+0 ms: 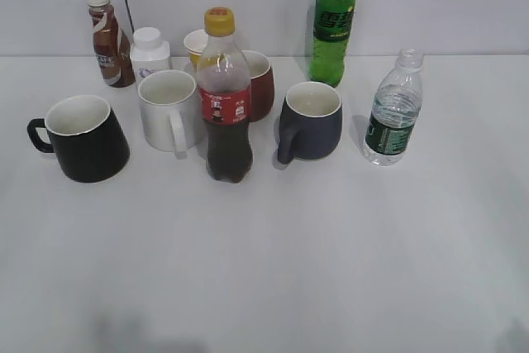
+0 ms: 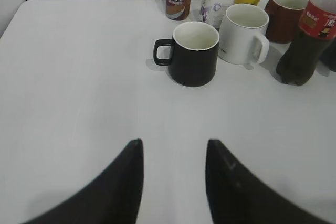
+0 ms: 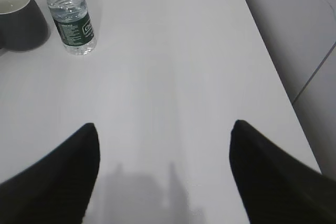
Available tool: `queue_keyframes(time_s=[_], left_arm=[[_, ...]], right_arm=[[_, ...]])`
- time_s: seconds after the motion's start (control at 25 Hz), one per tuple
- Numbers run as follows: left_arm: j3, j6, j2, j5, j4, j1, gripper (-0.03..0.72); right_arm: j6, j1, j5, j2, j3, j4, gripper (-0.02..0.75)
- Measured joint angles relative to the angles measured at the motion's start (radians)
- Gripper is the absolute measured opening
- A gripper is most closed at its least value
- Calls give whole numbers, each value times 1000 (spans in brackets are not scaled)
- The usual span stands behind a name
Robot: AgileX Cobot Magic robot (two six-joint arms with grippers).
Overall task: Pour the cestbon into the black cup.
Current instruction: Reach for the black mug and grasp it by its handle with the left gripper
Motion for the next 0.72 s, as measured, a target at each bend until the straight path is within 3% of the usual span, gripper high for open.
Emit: queue_keyframes(time_s=[0.72], left_arm=[[0,0,0,0,-23,0,242]], right_arm=[[1,0,0,0,0,0,591]])
